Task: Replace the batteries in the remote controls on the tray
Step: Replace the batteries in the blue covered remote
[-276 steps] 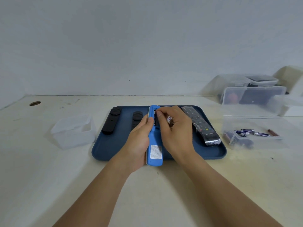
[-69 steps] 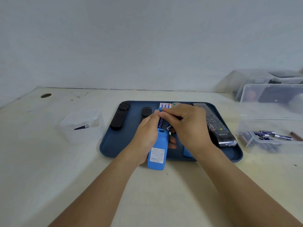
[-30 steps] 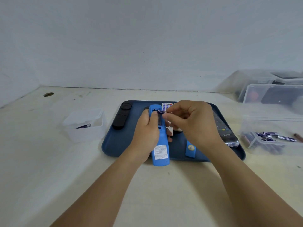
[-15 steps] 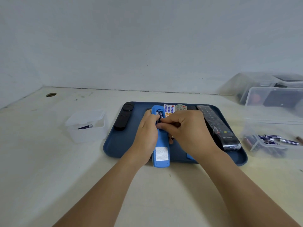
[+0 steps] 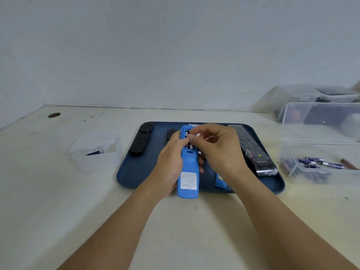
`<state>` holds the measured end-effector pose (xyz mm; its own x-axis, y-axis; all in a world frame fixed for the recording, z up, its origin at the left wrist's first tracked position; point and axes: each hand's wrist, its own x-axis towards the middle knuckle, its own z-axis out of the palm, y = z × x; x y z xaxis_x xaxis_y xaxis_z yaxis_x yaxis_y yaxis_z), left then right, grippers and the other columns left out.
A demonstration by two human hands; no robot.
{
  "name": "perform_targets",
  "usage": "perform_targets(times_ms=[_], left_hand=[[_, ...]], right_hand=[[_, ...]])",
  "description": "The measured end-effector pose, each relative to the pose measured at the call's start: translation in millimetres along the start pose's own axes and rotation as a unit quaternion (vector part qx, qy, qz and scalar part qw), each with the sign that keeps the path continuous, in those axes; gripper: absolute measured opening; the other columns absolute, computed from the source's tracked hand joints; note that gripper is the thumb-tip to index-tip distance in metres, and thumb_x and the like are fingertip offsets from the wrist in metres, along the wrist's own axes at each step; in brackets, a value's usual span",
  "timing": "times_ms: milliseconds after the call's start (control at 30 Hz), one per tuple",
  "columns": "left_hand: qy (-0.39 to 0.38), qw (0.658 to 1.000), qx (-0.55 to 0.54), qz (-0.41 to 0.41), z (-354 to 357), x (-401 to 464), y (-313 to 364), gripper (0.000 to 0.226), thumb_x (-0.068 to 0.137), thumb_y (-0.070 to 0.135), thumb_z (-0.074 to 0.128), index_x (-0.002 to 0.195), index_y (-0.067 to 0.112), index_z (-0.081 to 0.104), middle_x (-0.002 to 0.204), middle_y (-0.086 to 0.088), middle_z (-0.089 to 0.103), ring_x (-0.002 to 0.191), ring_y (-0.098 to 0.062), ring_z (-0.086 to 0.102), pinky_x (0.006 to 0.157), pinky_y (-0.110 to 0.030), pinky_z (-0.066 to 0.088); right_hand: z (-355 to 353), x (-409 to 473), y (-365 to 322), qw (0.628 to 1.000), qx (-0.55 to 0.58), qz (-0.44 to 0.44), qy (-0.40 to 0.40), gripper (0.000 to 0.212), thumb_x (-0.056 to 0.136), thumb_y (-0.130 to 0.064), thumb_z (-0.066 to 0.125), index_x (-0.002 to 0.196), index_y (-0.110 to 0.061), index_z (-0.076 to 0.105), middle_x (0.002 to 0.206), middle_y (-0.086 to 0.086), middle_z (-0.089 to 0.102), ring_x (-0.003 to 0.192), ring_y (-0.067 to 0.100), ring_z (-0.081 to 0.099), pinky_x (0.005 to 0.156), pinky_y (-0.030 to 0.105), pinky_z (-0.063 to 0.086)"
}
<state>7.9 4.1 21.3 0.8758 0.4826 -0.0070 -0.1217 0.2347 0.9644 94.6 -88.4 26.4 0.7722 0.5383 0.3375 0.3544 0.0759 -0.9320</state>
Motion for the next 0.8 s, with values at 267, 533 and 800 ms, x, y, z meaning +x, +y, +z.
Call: perform_targets(times_ms=[267,533,800], left_hand=[[-0.048,0.999,0.017,-0.01,1,-1,-1,0.031,0.101,0.002,0.044,0.126,0.013,0.057,0.076,-0.01,0.069,0.062,-0.022,0.067,0.063,-0.035,0.06],[-0.047,0.999,-0.016,-0.012,-5,2,-1,0.034,0.099,-0.004,0.042,0.127,0.006,0.058,0.098,-0.017,0.072,0.065,-0.023,0.065,0.061,-0.035,0.059],[-0.061,0.998,0.003,-0.032,-1,3,-9,0.037,0.099,-0.005,0.04,0.13,0.007,0.056,0.099,-0.016,0.075,0.065,-0.023,0.066,0.062,-0.037,0.06]], right_hand=[[-6,5,0,0.987,0.095,0.129,-0.02,0.02,0.089,-0.008,0.072,0.108,-0.013,0.067,0.087,0.012,0.059,0.05,0.023,0.052,0.043,0.031,0.045],[-71,14,-21,0.942,-0.31,0.086,-0.099,0.022,0.09,-0.039,0.069,0.082,-0.018,0.071,0.063,-0.004,0.068,0.045,0.001,0.053,0.044,0.012,0.038],[-57,4,-19,0.808,-0.503,0.176,-0.254,0.055,0.067,-0.038,0.089,0.104,-0.002,0.07,0.061,0.007,0.07,0.044,0.013,0.059,0.051,0.023,0.048]])
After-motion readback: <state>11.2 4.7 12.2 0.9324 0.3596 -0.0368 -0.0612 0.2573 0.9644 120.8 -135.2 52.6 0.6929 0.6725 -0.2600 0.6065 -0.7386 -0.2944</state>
